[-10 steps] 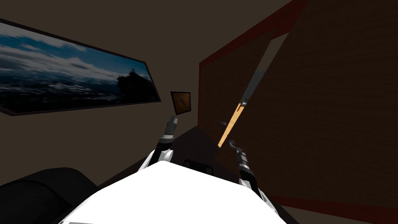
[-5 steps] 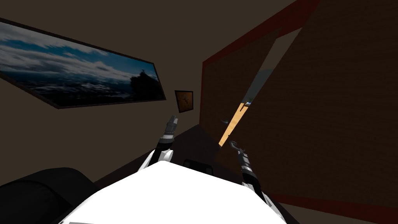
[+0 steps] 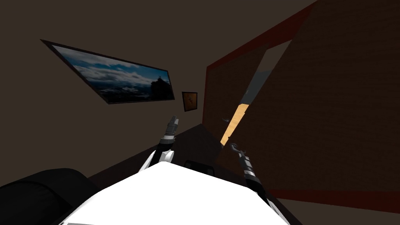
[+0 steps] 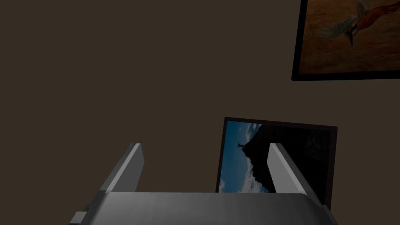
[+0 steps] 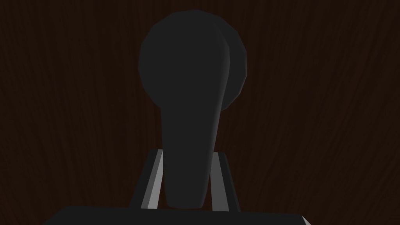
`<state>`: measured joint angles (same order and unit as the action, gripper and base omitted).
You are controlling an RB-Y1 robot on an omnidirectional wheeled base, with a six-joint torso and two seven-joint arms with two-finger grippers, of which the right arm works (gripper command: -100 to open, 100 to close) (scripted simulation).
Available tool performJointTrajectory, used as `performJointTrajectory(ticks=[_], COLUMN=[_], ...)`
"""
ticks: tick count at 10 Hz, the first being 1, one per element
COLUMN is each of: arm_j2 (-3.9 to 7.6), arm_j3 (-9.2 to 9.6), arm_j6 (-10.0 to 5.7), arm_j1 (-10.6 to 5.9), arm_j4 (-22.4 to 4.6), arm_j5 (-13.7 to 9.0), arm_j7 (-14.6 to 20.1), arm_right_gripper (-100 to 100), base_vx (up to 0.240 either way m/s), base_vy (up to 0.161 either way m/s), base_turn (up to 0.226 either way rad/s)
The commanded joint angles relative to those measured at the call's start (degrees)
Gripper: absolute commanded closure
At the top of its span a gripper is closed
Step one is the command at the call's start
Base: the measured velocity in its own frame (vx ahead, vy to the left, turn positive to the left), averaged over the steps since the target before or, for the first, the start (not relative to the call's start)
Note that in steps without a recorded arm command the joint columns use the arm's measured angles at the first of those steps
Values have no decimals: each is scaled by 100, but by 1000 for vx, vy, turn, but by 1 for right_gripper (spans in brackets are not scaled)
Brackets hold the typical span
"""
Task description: Pull the door open
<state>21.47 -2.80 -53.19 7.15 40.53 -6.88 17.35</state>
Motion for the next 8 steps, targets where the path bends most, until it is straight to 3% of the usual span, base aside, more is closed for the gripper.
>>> performJointTrajectory(ticks=[1,2,8], arm_j2=[0,66,283], arm_j3=[0,90,315], arm_j6=[0,-173,-684], arm_j1=[0,123,436], arm_j4=[0,-21,-54], arm_j5=[0,43,150], arm_j7=[0,109,406], arm_right_gripper=[100,100,100], base_vx=[-108,-161,-197], base_vy=[-33,-8,-45], base_turn=[20,177,140])
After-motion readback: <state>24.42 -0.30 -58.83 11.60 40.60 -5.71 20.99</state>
